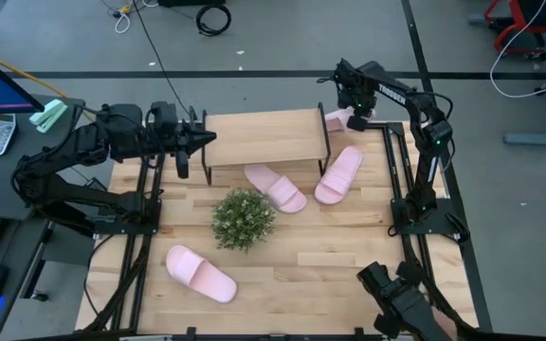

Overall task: Pick and place slides into the shelf
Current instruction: Put the pink slide on the shelf

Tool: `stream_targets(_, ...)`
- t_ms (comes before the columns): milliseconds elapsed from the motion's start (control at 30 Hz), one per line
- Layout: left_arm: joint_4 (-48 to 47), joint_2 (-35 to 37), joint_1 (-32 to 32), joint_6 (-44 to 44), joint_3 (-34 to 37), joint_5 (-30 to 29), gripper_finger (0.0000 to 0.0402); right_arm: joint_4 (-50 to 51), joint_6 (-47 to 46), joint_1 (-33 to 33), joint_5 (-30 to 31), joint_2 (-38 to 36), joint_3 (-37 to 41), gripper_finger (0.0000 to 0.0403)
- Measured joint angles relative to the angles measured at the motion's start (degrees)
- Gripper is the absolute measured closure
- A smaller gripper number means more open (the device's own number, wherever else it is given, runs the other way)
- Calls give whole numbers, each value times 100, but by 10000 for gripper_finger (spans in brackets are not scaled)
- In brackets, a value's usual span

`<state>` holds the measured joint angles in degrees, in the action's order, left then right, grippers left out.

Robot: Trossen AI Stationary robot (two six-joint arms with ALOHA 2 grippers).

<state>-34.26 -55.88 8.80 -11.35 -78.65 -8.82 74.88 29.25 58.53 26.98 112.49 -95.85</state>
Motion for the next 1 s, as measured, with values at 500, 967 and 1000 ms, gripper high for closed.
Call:
stream_targets(500,-15,0,-2,53,0,-2,382,695,-1049,65,953,-749,1,363)
stream_targets(967,-9,1,4,367,0,-7,371,987,-1226,-332,652,-2498,-33,363)
stream_targets(1000,-9,0,4,369,0,-10,371,1050,-1230,-398,601,-2597,-33,363)
